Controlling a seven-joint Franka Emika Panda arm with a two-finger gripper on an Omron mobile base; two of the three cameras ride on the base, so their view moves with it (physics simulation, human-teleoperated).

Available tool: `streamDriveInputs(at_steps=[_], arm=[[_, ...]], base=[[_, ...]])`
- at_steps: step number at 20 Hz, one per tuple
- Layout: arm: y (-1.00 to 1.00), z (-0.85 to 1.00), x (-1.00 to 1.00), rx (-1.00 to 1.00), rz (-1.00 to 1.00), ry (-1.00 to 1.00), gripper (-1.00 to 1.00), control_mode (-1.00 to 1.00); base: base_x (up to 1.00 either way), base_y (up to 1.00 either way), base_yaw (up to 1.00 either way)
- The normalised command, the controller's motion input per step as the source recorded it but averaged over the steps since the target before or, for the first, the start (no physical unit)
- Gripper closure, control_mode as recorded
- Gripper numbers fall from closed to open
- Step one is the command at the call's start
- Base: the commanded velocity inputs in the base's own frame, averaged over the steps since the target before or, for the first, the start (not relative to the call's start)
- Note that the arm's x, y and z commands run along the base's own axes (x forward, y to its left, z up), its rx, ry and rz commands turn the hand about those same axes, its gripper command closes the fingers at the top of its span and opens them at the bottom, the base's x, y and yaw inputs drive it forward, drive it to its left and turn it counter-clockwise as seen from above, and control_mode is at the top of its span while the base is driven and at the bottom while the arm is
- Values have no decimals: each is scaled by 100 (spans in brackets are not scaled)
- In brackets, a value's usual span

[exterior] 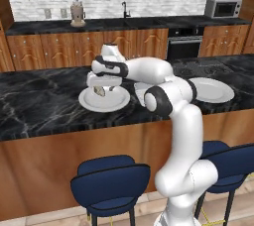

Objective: Place two dumplings into each of the tupperware containers and then place the containers in the fridge.

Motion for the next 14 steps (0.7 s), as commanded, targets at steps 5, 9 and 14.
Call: streamDriveInputs(at_steps=[5, 9, 14], arm=[[13, -14, 34, 0, 0, 1, -100, -100], [0, -4, 0, 0, 0, 3, -100, -100], [0, -6, -10, 0, 0, 0, -100, -100]], base=[[0, 0, 0], [0, 0, 0], [0, 0, 0]])
